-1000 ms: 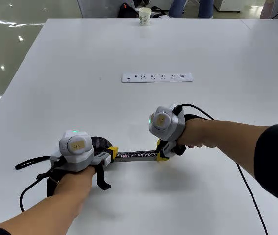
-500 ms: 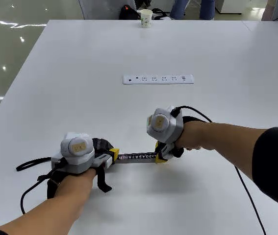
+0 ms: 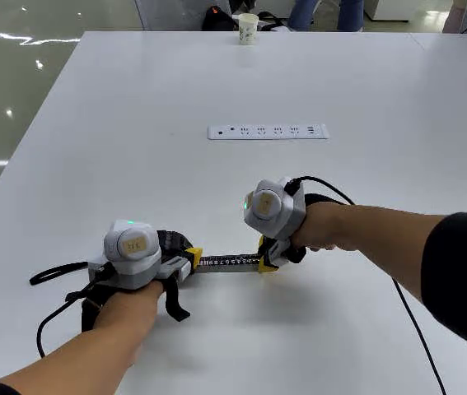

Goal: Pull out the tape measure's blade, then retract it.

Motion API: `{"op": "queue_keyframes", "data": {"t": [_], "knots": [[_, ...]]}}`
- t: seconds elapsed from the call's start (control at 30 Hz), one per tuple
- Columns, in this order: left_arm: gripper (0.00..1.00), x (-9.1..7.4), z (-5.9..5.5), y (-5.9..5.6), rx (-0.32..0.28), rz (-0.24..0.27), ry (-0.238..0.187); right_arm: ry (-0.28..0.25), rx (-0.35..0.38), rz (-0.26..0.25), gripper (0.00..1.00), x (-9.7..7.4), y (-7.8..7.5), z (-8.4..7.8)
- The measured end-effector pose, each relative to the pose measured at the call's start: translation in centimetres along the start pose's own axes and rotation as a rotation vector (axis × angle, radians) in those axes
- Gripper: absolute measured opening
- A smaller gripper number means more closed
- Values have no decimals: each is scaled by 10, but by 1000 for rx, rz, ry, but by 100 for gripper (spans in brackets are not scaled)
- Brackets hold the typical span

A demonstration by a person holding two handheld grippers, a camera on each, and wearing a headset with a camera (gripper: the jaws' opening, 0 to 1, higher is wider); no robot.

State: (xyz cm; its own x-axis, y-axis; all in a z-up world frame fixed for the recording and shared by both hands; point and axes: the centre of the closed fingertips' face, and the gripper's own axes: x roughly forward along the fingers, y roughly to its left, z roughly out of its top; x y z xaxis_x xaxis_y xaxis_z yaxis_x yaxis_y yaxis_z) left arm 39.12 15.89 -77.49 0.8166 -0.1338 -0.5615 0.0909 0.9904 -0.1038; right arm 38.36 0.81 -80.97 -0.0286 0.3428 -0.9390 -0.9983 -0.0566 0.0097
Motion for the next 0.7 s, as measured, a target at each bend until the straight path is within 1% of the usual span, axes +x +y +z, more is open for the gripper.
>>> {"op": "queue_keyframes", "data": {"t": [0.7], "knots": [[60,-1,0,1,-22,-28,9,-32,0,0,11,4,1,12]]}}
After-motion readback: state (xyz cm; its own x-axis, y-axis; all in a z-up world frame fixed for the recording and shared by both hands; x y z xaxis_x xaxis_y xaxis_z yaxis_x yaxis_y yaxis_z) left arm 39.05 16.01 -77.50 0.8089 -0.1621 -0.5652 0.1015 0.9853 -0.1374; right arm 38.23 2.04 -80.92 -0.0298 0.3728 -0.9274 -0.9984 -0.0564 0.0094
